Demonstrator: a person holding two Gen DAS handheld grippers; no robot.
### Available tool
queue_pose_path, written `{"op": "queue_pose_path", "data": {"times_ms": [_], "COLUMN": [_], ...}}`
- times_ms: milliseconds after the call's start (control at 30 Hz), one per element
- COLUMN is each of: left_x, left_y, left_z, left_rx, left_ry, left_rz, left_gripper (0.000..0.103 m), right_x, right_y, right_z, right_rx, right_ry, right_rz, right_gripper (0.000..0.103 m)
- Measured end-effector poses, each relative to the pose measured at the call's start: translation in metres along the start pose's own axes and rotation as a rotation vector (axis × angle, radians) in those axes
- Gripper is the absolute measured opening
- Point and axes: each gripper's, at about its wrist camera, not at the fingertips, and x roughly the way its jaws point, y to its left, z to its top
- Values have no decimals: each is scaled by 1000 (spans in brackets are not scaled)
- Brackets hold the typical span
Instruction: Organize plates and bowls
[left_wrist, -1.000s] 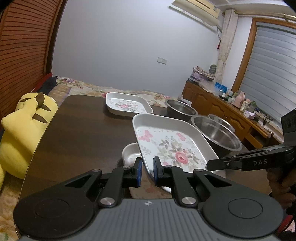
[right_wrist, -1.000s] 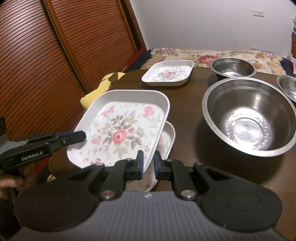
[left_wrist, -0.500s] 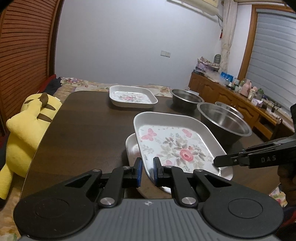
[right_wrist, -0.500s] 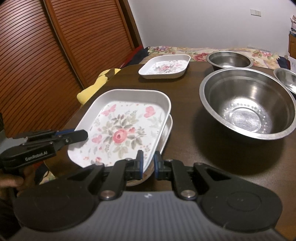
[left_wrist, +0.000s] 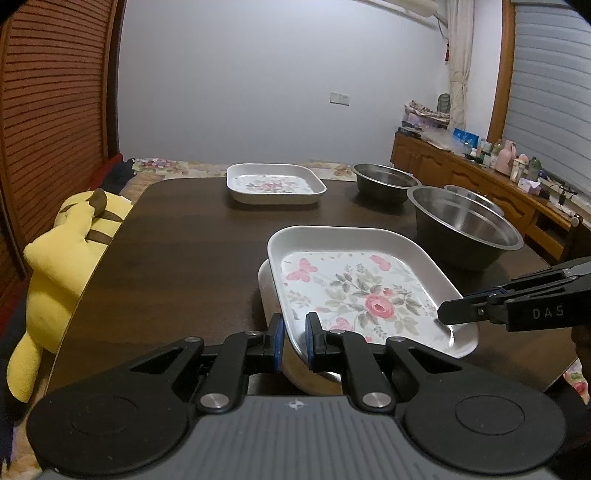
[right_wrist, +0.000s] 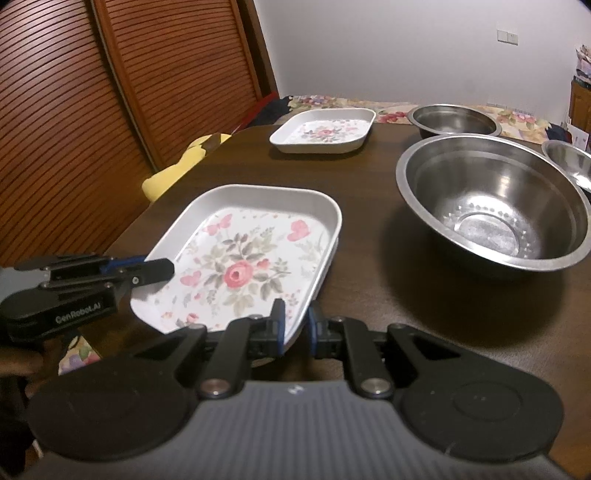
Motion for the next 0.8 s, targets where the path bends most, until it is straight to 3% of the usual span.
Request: {"op": "queue_pose_path", "data": {"times_ms": [167,800], "left_x": [2,1], "left_y": [-4,2], "left_z": [-2,0], "left_rx": [38,7], "left_ry": [3,-10], "left_rz": [53,40], "left_gripper": [13,13], "right_x": [-1,-4], "right_y": [2,3], "right_z": [-1,-3], "right_rx": [-7,-13], "right_ry": [-9,-22], "right_rz": [-4,-8], "right_gripper": [15,15]}}
